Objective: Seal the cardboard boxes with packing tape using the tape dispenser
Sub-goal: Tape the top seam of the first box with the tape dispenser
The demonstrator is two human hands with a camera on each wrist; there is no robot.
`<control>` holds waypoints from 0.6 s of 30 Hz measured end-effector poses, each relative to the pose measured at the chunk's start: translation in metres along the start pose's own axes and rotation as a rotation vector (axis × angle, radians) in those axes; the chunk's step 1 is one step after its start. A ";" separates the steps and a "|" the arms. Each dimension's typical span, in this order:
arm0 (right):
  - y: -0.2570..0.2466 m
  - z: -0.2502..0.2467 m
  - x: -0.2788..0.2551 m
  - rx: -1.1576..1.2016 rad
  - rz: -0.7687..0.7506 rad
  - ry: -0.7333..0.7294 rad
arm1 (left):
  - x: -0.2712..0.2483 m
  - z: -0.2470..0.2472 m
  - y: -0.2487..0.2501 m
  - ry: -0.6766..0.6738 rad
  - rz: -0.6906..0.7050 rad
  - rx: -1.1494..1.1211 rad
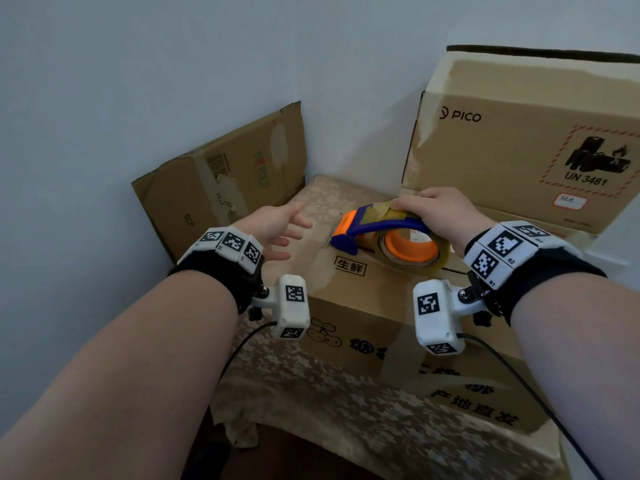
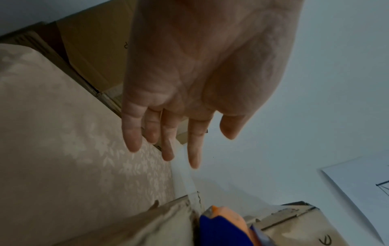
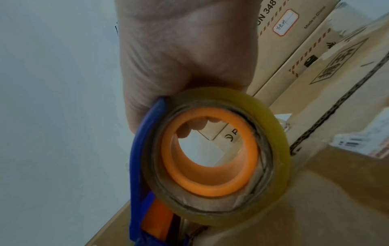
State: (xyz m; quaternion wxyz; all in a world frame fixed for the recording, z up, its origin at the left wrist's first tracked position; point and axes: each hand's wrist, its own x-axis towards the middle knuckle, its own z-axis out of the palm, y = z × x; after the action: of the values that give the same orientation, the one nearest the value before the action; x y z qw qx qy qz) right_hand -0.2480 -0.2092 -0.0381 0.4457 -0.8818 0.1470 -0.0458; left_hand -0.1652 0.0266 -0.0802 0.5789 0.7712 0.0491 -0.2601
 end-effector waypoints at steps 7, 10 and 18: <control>-0.019 0.006 0.003 -0.380 -0.101 0.084 | 0.005 -0.001 -0.010 -0.089 0.007 0.100; -0.039 0.021 0.003 -0.701 -0.222 0.051 | 0.006 -0.003 -0.014 -0.132 0.011 0.096; -0.067 0.074 0.000 -1.208 -0.430 -0.229 | 0.008 -0.010 -0.026 -0.262 0.044 0.093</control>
State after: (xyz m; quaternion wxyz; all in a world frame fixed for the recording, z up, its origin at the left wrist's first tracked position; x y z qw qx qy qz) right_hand -0.2177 -0.1142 -0.0285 -0.1349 -0.9862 -0.0815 0.0510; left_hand -0.1653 0.0422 -0.1046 0.5497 0.7575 -0.0561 -0.3477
